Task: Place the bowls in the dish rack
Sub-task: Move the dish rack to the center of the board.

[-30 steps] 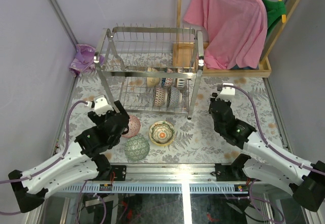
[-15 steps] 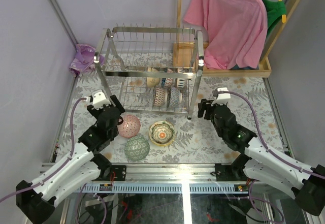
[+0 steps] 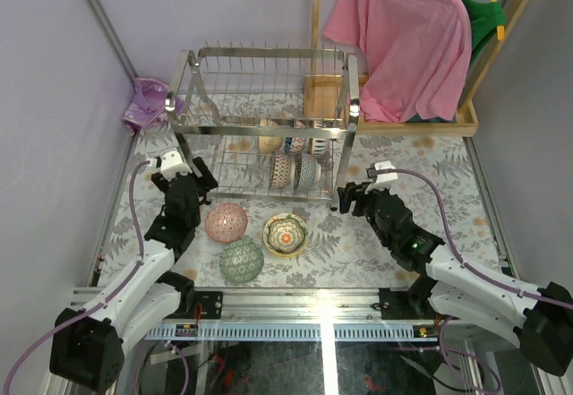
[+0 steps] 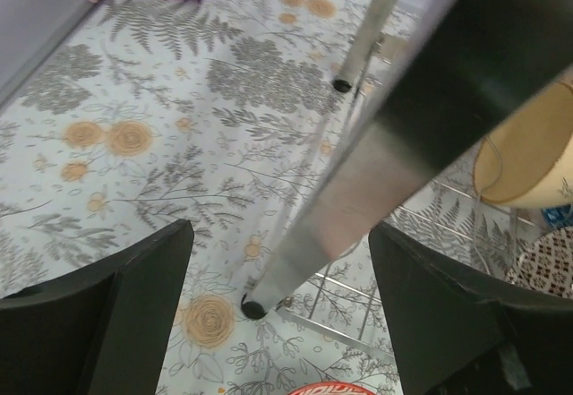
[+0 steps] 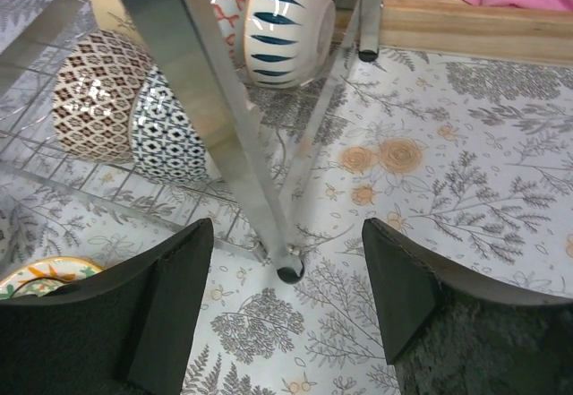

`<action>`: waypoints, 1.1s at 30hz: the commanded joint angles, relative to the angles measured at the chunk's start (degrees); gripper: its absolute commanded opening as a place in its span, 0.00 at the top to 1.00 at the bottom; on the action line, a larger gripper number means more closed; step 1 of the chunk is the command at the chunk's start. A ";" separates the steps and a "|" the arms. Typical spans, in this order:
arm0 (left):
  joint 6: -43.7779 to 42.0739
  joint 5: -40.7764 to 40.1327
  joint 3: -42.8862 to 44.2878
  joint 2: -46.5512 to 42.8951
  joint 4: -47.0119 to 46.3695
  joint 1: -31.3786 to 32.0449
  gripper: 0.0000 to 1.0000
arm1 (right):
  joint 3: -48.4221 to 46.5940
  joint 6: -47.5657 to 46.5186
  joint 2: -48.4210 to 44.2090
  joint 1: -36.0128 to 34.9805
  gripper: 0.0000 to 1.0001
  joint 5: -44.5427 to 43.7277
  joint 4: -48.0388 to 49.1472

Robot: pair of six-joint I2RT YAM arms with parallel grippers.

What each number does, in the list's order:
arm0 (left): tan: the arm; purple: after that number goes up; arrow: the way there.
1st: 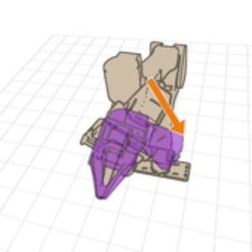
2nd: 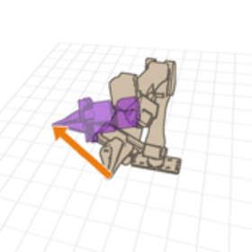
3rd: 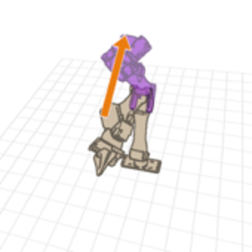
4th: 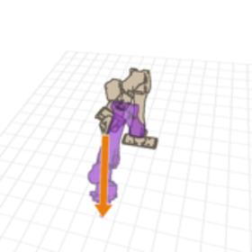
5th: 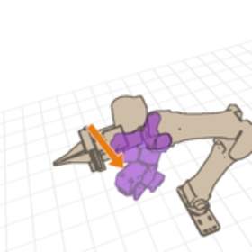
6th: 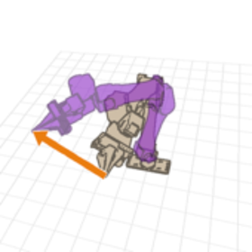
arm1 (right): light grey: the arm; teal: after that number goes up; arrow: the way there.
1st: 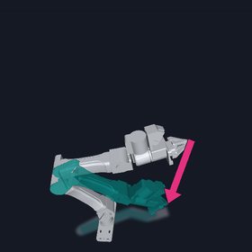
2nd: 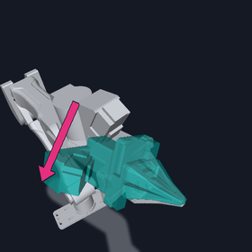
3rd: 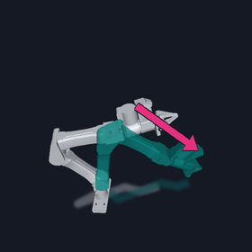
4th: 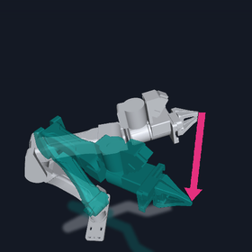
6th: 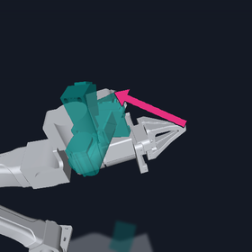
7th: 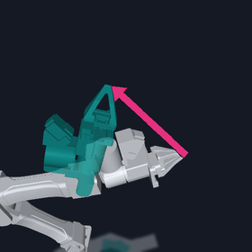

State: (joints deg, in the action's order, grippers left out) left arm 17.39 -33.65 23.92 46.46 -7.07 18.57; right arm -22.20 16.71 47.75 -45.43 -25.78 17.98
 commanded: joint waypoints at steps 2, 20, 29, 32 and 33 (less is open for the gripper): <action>-4.01 6.71 -1.29 3.35 -13.93 -0.64 0.25 | -1.98 -2.37 3.44 -2.08 0.25 0.17 10.04; -5.04 12.29 1.03 11.55 -18.02 -1.21 0.96 | -13.12 -4.67 20.87 -4.67 0.57 -21.01 14.11; -1.80 22.93 -0.82 8.78 -17.72 0.72 1.00 | -12.34 -5.64 15.62 -4.75 0.99 -28.04 7.71; -1.57 21.64 -0.99 7.85 -17.46 4.92 1.00 | -11.56 -6.33 12.34 -4.65 0.99 -29.89 6.02; -1.52 21.17 -1.04 7.59 -17.31 6.34 1.00 | -11.36 -6.38 11.43 -4.46 0.99 -30.33 5.25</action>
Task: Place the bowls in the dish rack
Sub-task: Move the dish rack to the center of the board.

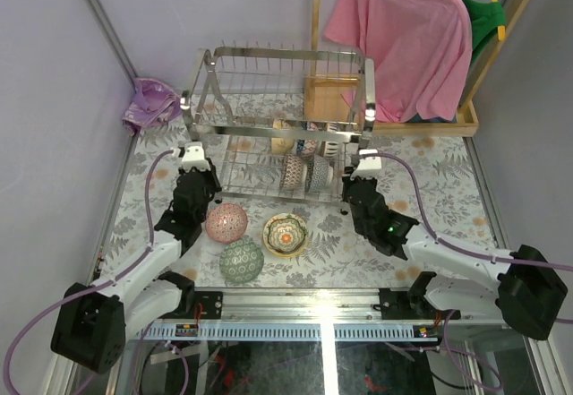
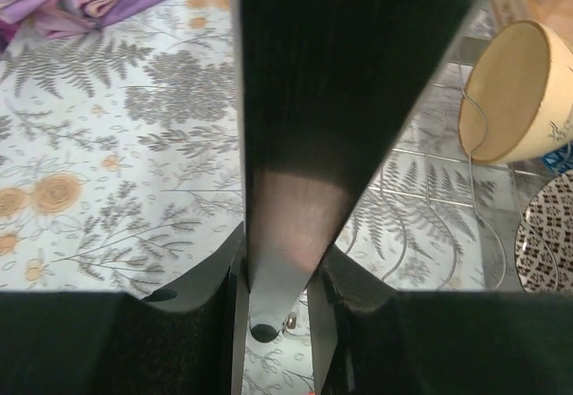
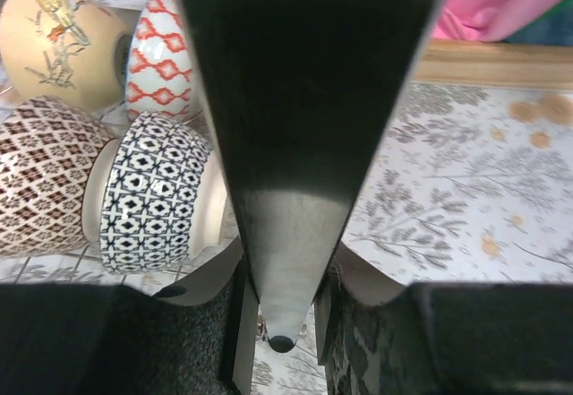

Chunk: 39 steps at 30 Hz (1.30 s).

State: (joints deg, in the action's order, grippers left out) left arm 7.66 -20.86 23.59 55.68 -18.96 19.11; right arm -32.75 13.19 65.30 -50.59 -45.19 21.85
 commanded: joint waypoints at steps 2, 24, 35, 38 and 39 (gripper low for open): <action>8.38 7.82 -0.39 -1.88 -5.31 8.45 1.00 | -0.41 -2.69 -7.83 1.11 0.98 -11.42 -0.16; 7.37 -3.34 11.16 16.28 -8.30 35.12 1.00 | 1.31 3.64 -18.10 18.97 0.93 -4.92 -16.16; 6.76 -5.11 17.95 24.86 -9.05 42.05 1.00 | 0.49 7.46 -19.10 27.10 0.92 -0.85 -21.57; 6.67 -5.24 19.60 26.73 -9.19 43.27 1.00 | 0.37 7.82 -19.33 28.53 0.92 -0.54 -22.32; 6.67 -5.24 20.05 27.32 -9.23 43.66 1.00 | 0.18 7.90 -19.34 28.99 0.92 -0.32 -22.56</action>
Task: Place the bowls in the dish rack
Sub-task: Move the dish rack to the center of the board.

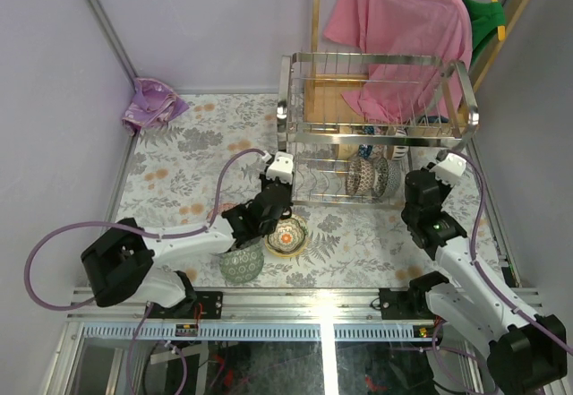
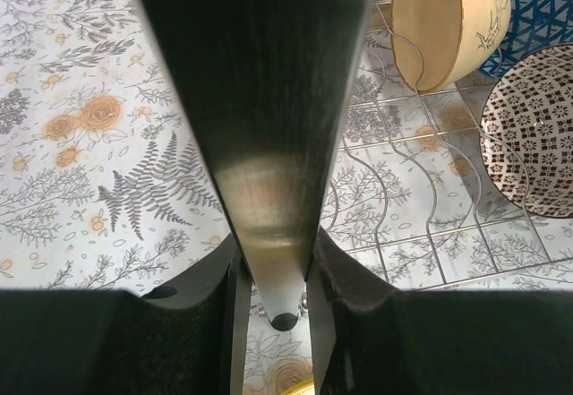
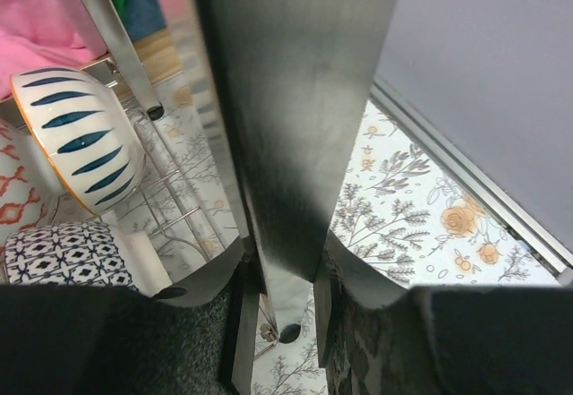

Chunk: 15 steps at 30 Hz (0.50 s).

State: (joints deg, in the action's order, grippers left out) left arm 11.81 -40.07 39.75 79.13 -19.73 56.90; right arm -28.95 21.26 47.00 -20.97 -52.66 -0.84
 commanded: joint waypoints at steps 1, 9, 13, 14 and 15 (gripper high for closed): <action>2.51 13.97 4.46 4.45 -8.48 6.19 1.00 | -3.73 -0.17 -1.09 -0.24 0.91 7.21 0.04; 1.81 14.51 8.17 8.51 -8.13 9.08 1.00 | -4.56 -0.35 0.05 3.94 0.88 10.77 0.37; 1.98 14.55 8.29 9.18 -8.47 10.00 1.00 | -4.91 -0.37 0.94 4.61 0.84 12.64 -0.12; 1.99 14.25 8.25 9.15 -8.39 10.13 0.99 | -5.09 -0.29 0.94 4.61 0.82 13.20 -0.65; 2.03 14.17 8.04 8.89 -8.17 10.17 0.98 | -5.07 -0.08 0.61 4.60 0.76 14.00 -1.06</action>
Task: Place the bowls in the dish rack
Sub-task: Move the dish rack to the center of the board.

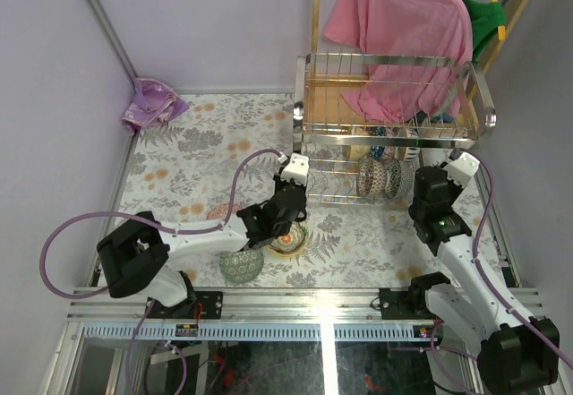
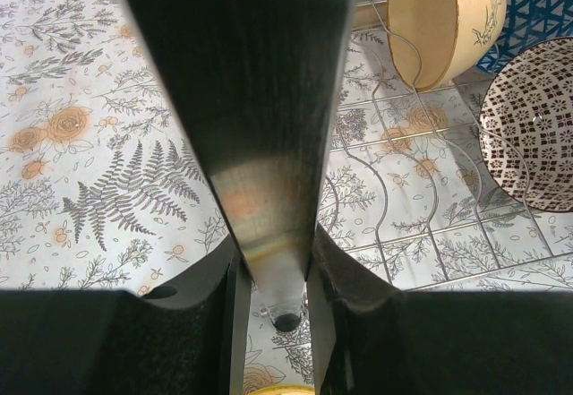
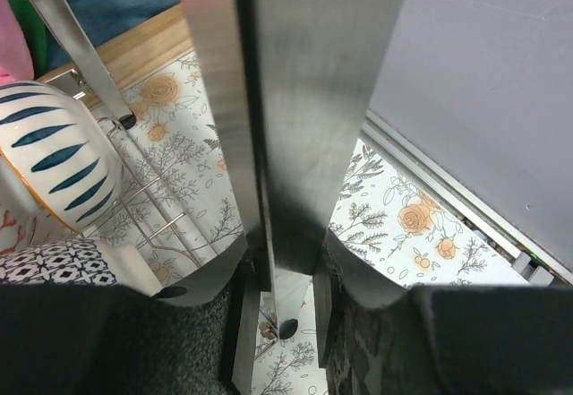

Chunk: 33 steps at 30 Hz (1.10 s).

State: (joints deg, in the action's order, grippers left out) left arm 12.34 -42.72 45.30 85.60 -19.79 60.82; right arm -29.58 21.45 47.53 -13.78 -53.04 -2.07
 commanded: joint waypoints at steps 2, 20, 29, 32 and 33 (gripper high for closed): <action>1.71 16.79 2.09 1.18 -7.62 6.30 0.93 | -3.86 0.28 -1.97 -2.57 0.69 15.61 -0.76; 3.31 16.91 -1.97 -9.84 -1.98 5.84 0.49 | -5.41 9.65 -7.50 -2.57 0.21 25.42 -16.29; 5.53 22.92 1.70 -5.23 2.36 -3.16 0.71 | -4.61 10.80 -11.45 -2.57 0.21 31.63 -16.71; 5.82 25.26 1.56 -5.08 1.24 -5.88 0.71 | -4.82 11.25 -12.56 -2.57 0.20 34.72 -17.13; 5.81 26.20 1.82 -5.02 1.39 -6.63 0.71 | -5.06 11.34 -12.52 -2.58 0.20 35.94 -17.30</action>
State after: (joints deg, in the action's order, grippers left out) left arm 16.86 -18.94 45.65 79.24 -17.80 58.22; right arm -32.16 32.14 36.05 -16.12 -23.18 -18.55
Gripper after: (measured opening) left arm 0.302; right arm 0.797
